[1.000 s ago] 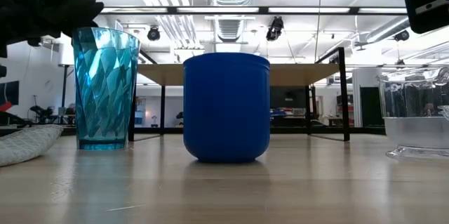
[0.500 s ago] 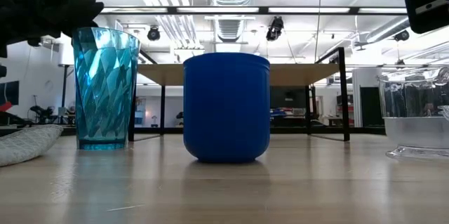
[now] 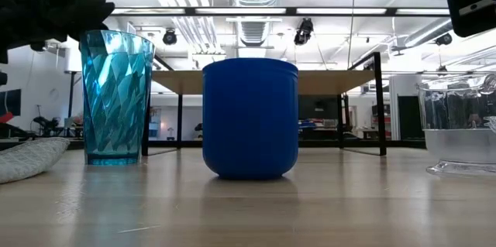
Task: Stack small to large cups/mugs on shelf
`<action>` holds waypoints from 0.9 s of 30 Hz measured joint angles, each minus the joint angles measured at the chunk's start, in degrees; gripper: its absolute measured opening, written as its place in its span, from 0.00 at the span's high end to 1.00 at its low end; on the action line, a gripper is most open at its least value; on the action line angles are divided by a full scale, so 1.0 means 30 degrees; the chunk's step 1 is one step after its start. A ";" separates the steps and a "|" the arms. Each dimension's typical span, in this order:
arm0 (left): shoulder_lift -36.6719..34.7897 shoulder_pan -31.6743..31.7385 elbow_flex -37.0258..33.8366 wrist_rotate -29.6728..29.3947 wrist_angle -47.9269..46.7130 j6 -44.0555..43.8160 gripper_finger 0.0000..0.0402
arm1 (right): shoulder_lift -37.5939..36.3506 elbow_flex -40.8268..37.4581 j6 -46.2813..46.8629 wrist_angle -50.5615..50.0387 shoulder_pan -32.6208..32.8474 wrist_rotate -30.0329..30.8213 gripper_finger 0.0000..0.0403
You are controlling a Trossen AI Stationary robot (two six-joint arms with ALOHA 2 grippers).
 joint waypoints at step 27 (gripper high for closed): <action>0.2570 -0.0015 0.4268 0.0645 -0.1836 -0.1139 0.84 | 0.0093 -0.0007 -0.3801 0.1798 -0.0004 0.8178 0.81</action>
